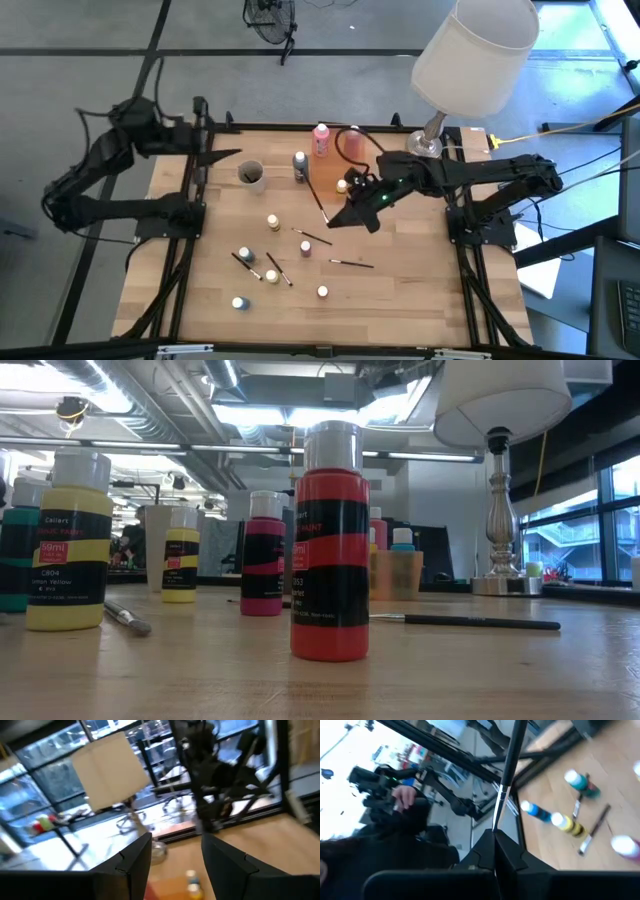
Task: Pick & Place Paint Supplies
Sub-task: Put the silver paint brush into the white cup
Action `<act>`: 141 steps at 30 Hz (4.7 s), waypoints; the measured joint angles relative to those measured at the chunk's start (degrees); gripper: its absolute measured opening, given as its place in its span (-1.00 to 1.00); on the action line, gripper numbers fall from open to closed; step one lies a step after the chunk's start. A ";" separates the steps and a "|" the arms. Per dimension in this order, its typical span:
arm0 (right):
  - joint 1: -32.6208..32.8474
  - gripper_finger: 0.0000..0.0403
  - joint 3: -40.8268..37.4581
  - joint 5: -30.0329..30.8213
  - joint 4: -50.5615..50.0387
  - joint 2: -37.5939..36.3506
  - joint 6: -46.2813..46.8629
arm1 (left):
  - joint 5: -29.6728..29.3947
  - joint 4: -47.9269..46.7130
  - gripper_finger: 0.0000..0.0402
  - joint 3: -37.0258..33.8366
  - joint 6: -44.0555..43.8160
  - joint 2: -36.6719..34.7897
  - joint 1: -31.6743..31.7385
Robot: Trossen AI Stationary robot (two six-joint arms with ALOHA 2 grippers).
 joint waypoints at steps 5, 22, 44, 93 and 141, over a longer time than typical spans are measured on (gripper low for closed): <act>-0.82 -1.00 -0.02 0.44 4.84 1.27 -0.45 | -6.93 4.52 -0.16 0.10 10.71 1.25 -1.93; -6.66 -1.00 0.02 0.18 23.19 4.53 -3.81 | -54.09 7.15 -0.16 0.11 46.79 3.96 -26.03; -7.14 -1.00 0.00 -3.06 27.21 4.52 -2.76 | -66.42 29.71 -0.16 0.20 78.06 17.81 -40.08; -6.70 -1.00 -0.02 -3.32 28.59 7.85 4.78 | -62.16 23.80 -0.16 0.81 79.71 17.32 -43.56; -5.54 -1.00 -0.02 -2.82 27.98 7.78 6.24 | -55.51 25.85 -0.16 0.88 81.29 25.04 -37.20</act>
